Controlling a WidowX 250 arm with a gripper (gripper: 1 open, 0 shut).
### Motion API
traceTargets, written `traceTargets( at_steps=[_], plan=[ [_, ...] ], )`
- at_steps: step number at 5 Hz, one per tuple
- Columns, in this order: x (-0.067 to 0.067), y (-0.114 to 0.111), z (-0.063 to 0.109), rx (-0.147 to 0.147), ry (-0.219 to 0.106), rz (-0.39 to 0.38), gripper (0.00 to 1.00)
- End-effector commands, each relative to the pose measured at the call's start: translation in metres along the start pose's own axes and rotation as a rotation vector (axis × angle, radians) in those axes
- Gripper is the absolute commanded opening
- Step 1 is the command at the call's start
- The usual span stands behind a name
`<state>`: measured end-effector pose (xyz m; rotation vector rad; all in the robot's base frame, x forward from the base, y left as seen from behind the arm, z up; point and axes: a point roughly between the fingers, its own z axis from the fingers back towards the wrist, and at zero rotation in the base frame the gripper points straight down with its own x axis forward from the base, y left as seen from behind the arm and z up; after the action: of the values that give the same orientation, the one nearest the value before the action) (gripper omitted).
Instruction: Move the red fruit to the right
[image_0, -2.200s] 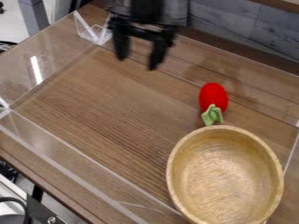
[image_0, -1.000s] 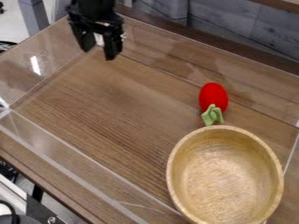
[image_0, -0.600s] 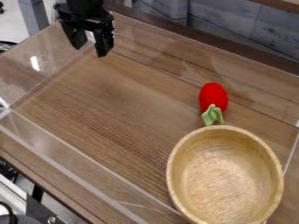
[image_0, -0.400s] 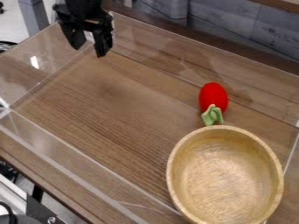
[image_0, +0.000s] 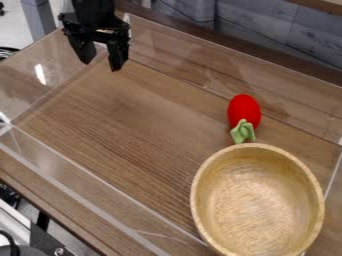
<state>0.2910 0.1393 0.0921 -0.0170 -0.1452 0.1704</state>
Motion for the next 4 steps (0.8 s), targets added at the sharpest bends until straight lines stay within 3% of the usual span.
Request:
traceTargets(
  at_steps=[1,2,4],
  plan=[
    [0.011,-0.017,0.031,0.041,-0.072,0.065,1.00],
    [0.015,-0.030,0.042,0.064,-0.098,0.110,1.00],
    [0.014,-0.005,0.023,0.057,-0.125,-0.007,1.00]
  ],
)
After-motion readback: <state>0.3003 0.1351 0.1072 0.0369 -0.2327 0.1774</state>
